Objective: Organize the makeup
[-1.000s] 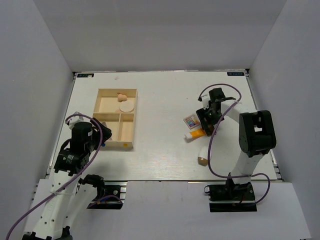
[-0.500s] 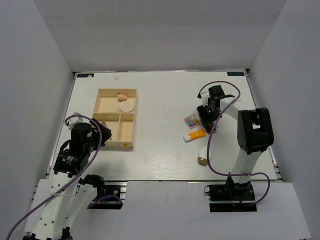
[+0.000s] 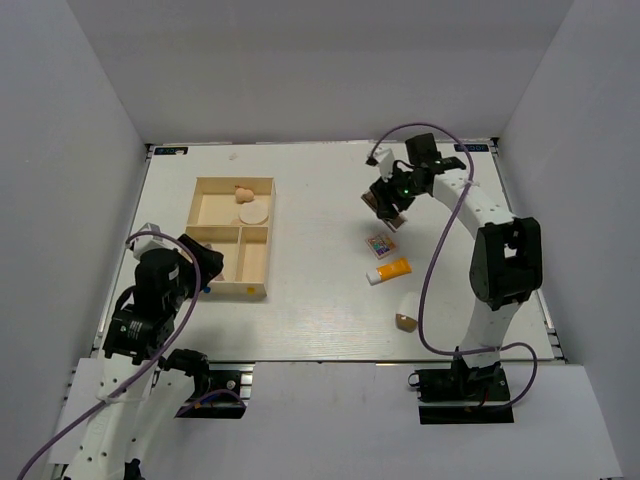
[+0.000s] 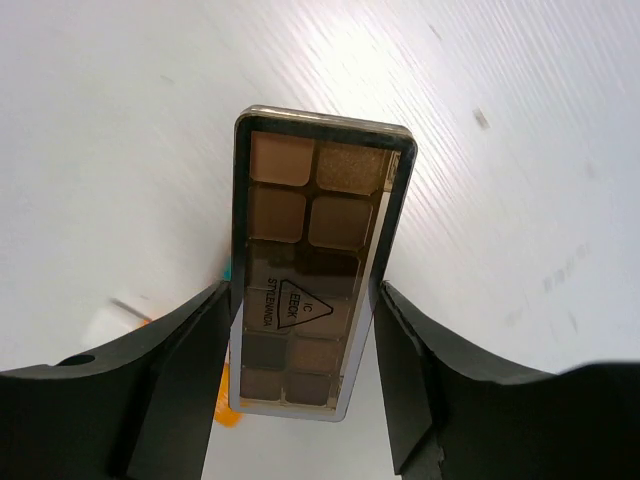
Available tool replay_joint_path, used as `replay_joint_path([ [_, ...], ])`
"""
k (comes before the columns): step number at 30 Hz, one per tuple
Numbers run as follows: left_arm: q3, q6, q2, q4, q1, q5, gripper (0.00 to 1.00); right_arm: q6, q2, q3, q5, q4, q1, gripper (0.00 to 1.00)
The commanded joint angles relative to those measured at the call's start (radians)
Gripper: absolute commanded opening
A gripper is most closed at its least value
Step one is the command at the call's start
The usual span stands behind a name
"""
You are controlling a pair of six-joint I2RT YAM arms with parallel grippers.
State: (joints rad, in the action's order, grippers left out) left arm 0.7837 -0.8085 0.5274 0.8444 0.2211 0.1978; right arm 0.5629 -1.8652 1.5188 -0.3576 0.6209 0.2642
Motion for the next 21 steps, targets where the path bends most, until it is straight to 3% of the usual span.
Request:
replay_joint_path([
  [1, 0.012, 0.012, -0.018, -0.044, 0.004, -0.029, 0.86, 0.084, 0.015, 0.066, -0.181, 0.076, 0.116, 0.0],
  [4, 0.011, 0.017, -0.033, -0.083, 0.004, -0.054, 0.86, 0.088, -0.028, 0.138, -0.231, 0.086, 0.242, 0.0],
  [8, 0.022, 0.032, -0.061, -0.143, 0.004, -0.093, 0.84, 0.037, -0.142, 0.37, -0.296, 0.086, 0.394, 0.0],
  [13, 0.057, 0.038, -0.107, -0.139, -0.005, -0.115, 0.82, -0.14, -0.308, 0.607, -0.351, -0.009, 0.544, 0.0],
  [21, 0.111, 0.038, -0.21, -0.081, -0.005, -0.081, 0.79, -0.555, -0.388, 0.589, -0.222, -0.523, 0.661, 0.0],
])
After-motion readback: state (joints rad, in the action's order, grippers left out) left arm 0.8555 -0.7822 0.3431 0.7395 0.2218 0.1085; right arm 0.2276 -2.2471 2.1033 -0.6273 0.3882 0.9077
